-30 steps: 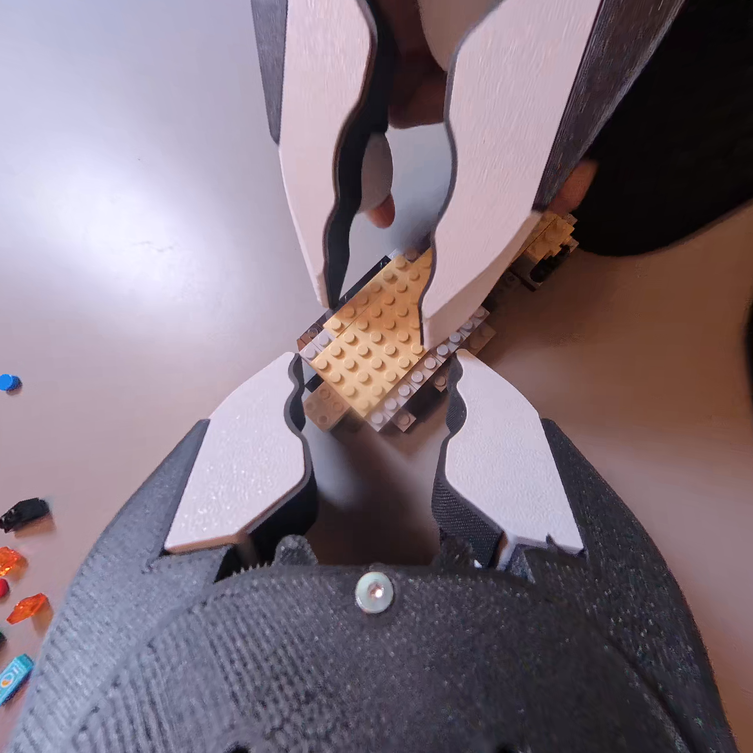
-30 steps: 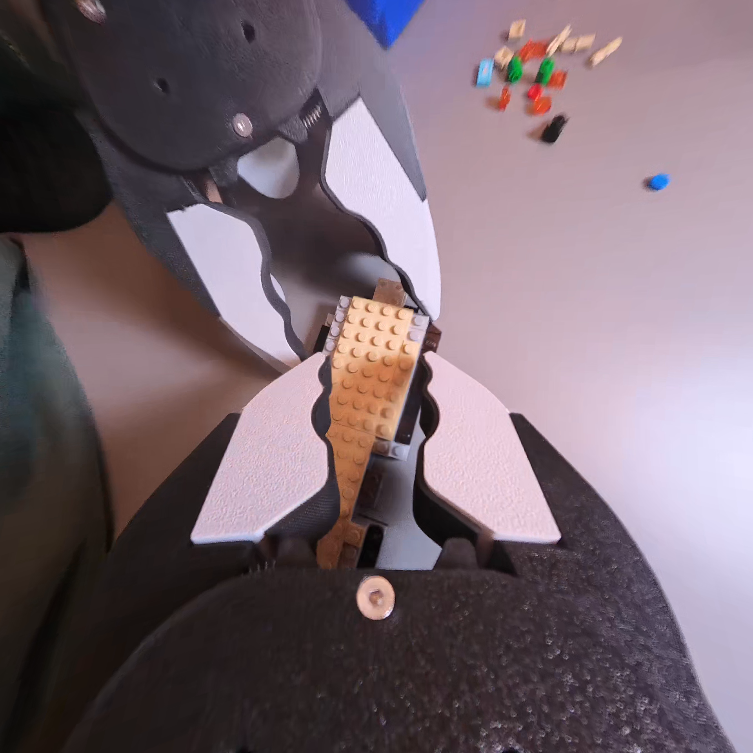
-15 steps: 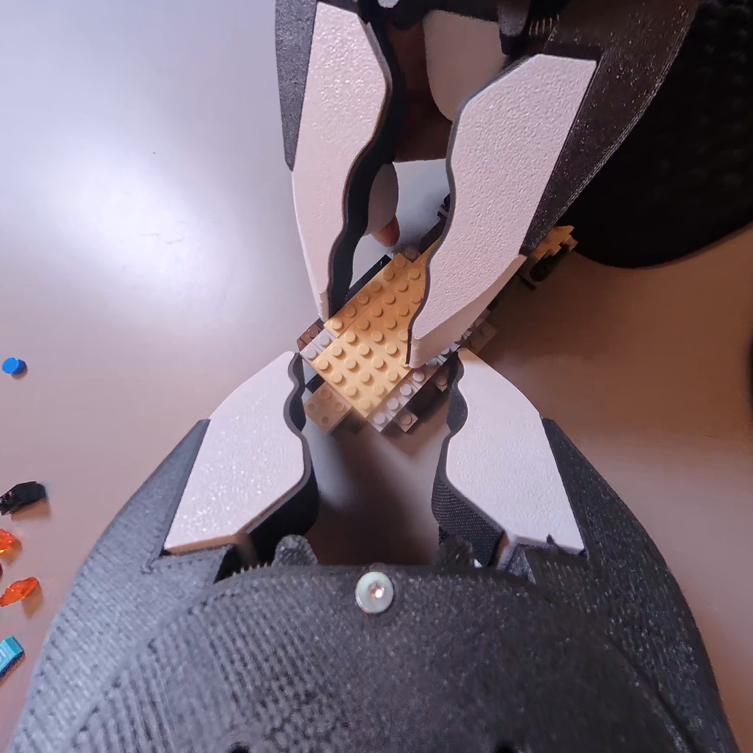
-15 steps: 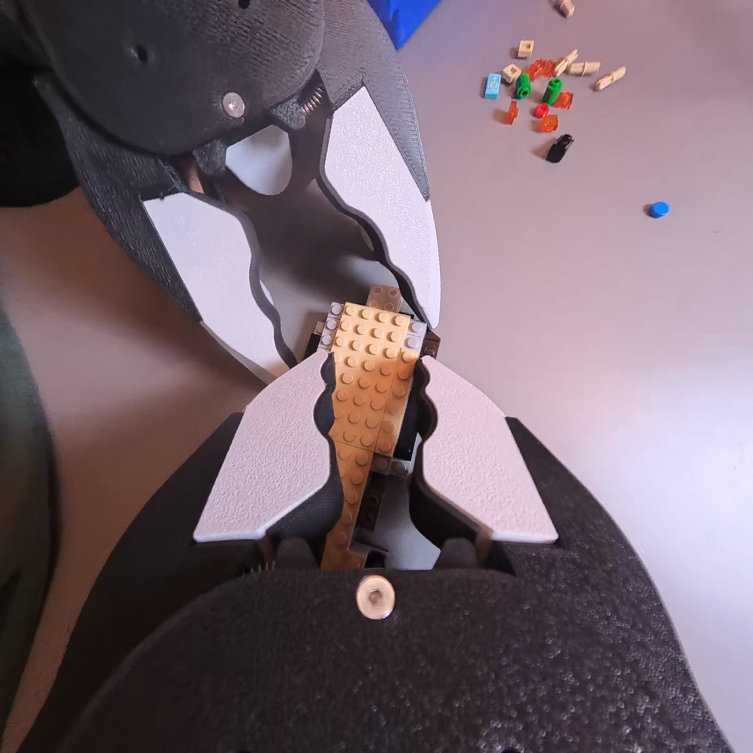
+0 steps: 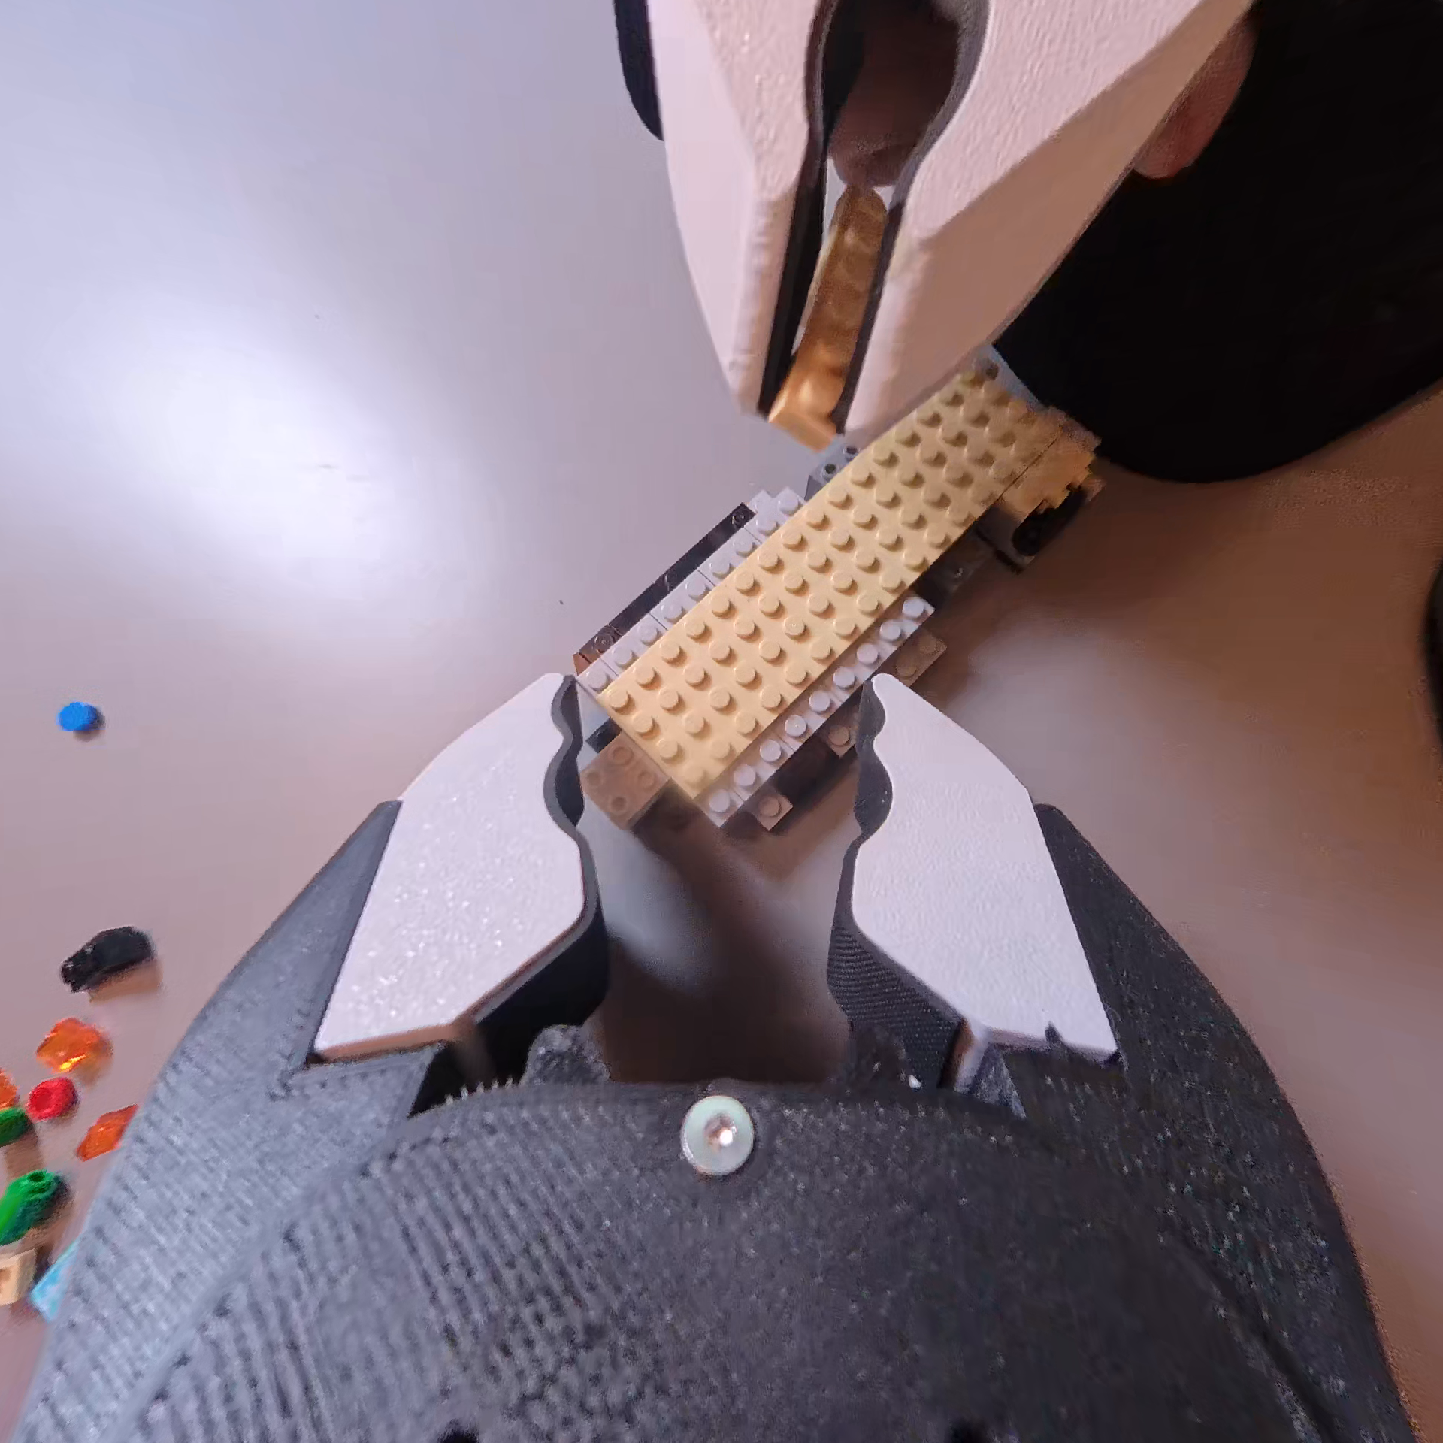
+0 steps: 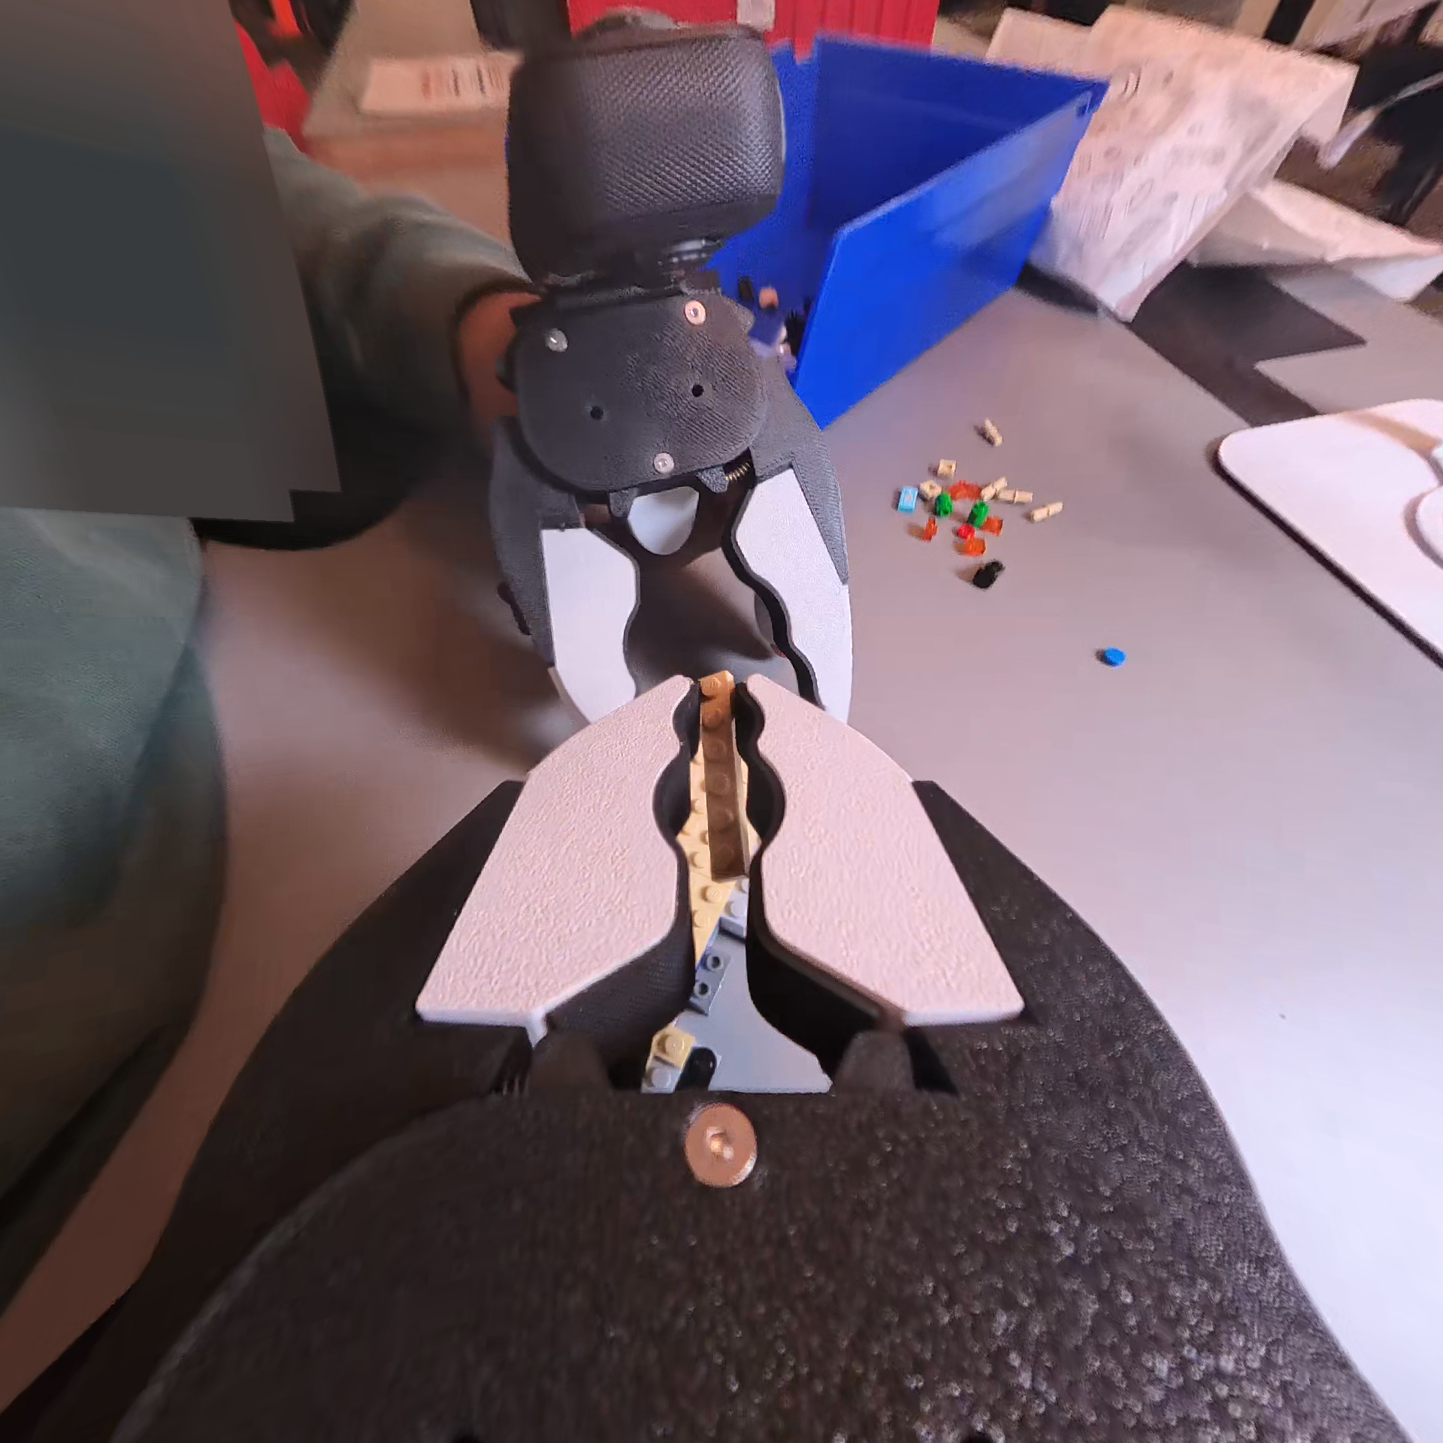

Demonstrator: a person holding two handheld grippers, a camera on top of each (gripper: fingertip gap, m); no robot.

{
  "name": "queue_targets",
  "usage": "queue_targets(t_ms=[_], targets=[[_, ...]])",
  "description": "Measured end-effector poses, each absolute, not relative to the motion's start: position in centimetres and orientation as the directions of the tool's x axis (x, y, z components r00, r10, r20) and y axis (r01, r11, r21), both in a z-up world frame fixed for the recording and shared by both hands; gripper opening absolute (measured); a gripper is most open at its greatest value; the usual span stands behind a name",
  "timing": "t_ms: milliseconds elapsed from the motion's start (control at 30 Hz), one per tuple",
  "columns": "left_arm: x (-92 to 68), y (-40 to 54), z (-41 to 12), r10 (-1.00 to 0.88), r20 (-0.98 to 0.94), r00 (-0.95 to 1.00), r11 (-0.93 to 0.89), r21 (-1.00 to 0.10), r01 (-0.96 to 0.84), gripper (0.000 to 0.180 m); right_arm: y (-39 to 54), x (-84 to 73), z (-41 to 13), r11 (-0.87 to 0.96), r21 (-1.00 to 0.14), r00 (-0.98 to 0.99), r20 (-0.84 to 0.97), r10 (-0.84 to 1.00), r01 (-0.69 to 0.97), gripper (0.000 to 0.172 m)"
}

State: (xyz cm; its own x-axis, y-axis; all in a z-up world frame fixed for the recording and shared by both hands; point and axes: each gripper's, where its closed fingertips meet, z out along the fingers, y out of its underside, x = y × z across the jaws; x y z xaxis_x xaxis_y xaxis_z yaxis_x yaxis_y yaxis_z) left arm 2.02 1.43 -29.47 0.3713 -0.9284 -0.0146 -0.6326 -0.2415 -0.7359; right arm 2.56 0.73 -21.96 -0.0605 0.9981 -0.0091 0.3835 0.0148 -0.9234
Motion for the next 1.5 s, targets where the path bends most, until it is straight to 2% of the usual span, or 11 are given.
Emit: queue_targets(t_ms=[133,267,400,467,600,833,933,1033,1233,1333,1500], targets=[[2.1,1.3,-26.1,-0.939,0.050,0.340,-0.224,-0.839,-0.496,0.054,0.6,2.7,-20.6,-0.102,-0.960,-0.076,-0.126,0.989,0.260,0.008],[3.7,-0.3,-21.9,-0.947,0.235,0.221,-0.287,-0.926,-0.247,0.036,0.6,2.5,-19.1,-0.249,-0.956,-0.134,-0.270,0.953,0.155,0.008],[3.2,-0.6,-18.4,-0.883,0.464,0.067,-0.467,-0.884,-0.026,0.030,-0.1,2.4,-18.4,-0.068,-0.990,-0.155,-0.087,0.984,0.121,0.008],[2.7,0.0,-18.1,-0.823,0.566,0.043,-0.565,-0.824,0.036,0.026,-0.2,2.4,-18.7,0.120,-0.984,-0.124,0.104,0.987,0.135,0.008],[2.9,-0.1,-18.8,-0.780,0.626,0.026,-0.625,-0.780,0.022,0.023,-0.2,2.0,-18.7,0.400,-0.897,-0.049,0.398,0.916,0.190,0.008],[2.9,-0.4,-18.7,-0.772,0.636,0.013,-0.635,-0.772,0.017,0.005,-0.6,1.5,-18.8,0.595,-0.764,-0.055,0.603,0.796,0.251,0.008],[2.6,-0.3,-18.6,-0.808,0.587,0.059,-0.588,-0.808,-0.019,0.004,-0.7,1.3,-18.7,0.606,-0.755,-0.043,0.616,0.786,0.251,0.009],[1.4,0.1,-17.6,-0.858,0.498,0.129,-0.507,-0.860,-0.057,0.004,-0.1,1.5,-18.0,0.563,-0.794,-0.013,0.576,0.817,0.230,0.022],[-7.2,3.0,-12.6,-0.853,0.042,0.521,-0.190,-0.954,-0.234,0.004,3.4,3.4,-17.6,0.390,-0.894,0.050,0.410,0.911,0.218,0.027],[-13.3,4.0,-11.7,-0.712,-0.159,0.684,-0.170,-0.907,-0.386,0.004,4.8,3.8,-18.6,0.299,-0.926,0.060,0.320,0.945,0.229,0.027],[-23.4,3.0,-16.2,-0.532,-0.341,0.775,-0.448,-0.664,-0.599,0.004,5.5,3.7,-21.2,0.242,-0.917,0.028,0.264,0.964,0.316,0.027]])
